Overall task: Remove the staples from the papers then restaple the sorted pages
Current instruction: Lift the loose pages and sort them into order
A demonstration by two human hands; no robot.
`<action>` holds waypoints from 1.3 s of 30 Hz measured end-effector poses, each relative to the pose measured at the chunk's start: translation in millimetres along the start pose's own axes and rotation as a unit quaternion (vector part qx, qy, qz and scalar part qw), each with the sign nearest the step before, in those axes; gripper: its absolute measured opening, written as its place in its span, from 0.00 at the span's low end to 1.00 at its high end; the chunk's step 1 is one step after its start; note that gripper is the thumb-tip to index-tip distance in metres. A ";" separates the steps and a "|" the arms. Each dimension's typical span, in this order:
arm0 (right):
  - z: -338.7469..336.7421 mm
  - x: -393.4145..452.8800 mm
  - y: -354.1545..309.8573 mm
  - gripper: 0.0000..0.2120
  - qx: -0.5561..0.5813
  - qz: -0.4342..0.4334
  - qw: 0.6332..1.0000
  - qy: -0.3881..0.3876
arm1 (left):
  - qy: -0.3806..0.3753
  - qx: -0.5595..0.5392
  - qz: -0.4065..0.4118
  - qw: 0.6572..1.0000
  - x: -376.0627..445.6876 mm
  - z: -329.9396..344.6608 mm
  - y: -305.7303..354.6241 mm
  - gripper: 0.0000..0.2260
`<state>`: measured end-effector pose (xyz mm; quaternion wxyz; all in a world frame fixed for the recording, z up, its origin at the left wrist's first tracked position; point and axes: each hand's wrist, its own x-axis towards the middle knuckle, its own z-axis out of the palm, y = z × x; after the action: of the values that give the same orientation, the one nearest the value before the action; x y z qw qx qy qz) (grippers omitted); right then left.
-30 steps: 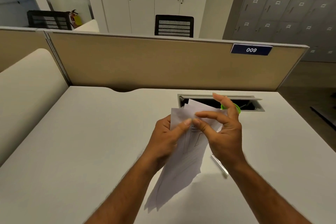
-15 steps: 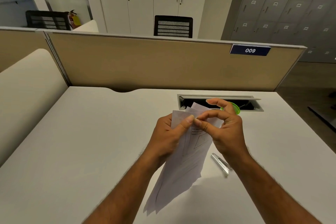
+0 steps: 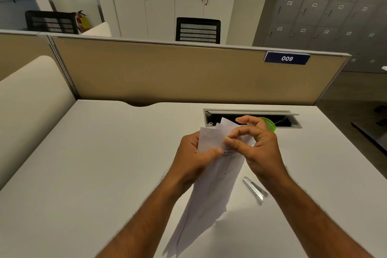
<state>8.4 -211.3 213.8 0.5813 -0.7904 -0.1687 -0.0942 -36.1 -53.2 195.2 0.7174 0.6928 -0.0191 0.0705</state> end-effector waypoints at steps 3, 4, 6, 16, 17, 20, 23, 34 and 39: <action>0.5 1.6 0.9 0.06 0.009 0.014 1.000 0.002 | 0.008 0.066 0.038 0.997 1.2 0.4 -3.2 0.12; 1.1 2.4 1.4 0.06 0.010 0.017 1.000 0.003 | 0.024 0.091 0.055 0.994 2.2 1.8 -4.3 0.10; 2.6 3.8 1.9 0.06 0.010 0.028 1.000 0.004 | 0.057 0.135 0.088 0.985 4.1 4.6 -5.1 0.06; 7.4 7.5 7.7 0.09 -0.053 0.030 0.997 0.056 | 0.101 0.181 0.144 0.968 14.9 3.2 -11.6 0.06; 5.3 7.4 9.1 0.08 -0.051 0.022 0.996 0.068 | 0.103 0.166 0.135 0.971 15.6 1.6 -10.2 0.05; -9.3 14.7 16.2 0.04 -0.010 0.022 0.995 0.095 | 0.101 0.126 0.113 0.980 19.3 -5.1 -9.4 0.06; -31.8 38.8 33.9 0.08 0.068 0.067 0.988 0.122 | 0.102 0.126 0.097 0.982 27.6 -12.4 -13.5 0.07; -96.0 149.2 159.9 0.05 -0.234 0.161 0.946 0.159 | 0.134 0.118 0.115 0.977 63.5 -25.1 -18.8 0.05; -99.9 173.7 197.1 0.05 -0.340 0.170 0.921 0.086 | 0.138 0.106 0.121 0.977 75.8 -27.6 -22.1 0.06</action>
<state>248.0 -331.7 129.4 0.2973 -0.9460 0.0609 -0.1135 39.8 -20.7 181.7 0.6218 0.7411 0.0035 0.2533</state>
